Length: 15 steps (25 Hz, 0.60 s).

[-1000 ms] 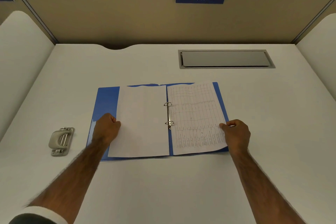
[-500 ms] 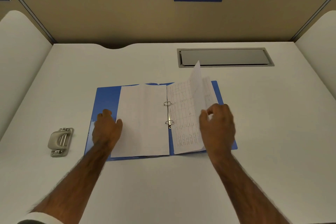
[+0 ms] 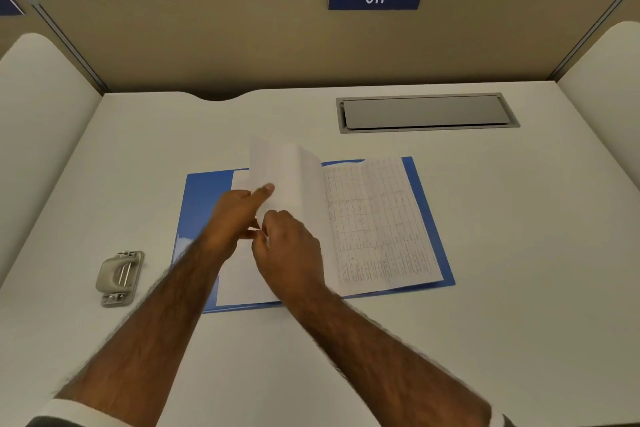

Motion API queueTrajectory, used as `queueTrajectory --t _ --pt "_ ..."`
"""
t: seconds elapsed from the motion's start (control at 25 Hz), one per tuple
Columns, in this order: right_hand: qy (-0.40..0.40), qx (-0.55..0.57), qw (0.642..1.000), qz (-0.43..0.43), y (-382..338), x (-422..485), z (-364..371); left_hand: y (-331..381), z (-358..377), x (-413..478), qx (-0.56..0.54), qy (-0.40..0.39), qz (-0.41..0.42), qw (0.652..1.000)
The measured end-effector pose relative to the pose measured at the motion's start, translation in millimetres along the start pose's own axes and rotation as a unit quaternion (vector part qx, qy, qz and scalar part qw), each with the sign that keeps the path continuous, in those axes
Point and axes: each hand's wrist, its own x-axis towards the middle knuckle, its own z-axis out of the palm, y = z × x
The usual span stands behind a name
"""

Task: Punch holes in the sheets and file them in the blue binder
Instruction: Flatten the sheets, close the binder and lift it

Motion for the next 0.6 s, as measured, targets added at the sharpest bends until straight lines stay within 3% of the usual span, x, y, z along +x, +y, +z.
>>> queueTrajectory --t 0.16,0.24,0.44,0.6 --pt "-0.038 0.006 0.999 -0.031 10 -3 2 -17 -7 15 0.049 0.051 0.008 0.998" --pt "-0.02 0.018 0.999 -0.022 31 -8 -5 -21 -12 18 0.079 0.07 0.01 0.994" --pt "0.071 -0.023 0.989 0.128 136 -31 -36 -32 -32 28 0.12 0.108 0.022 0.987" --pt "0.089 -0.138 0.951 0.263 183 -52 -59 -48 -37 36 0.185 0.126 0.035 0.974"
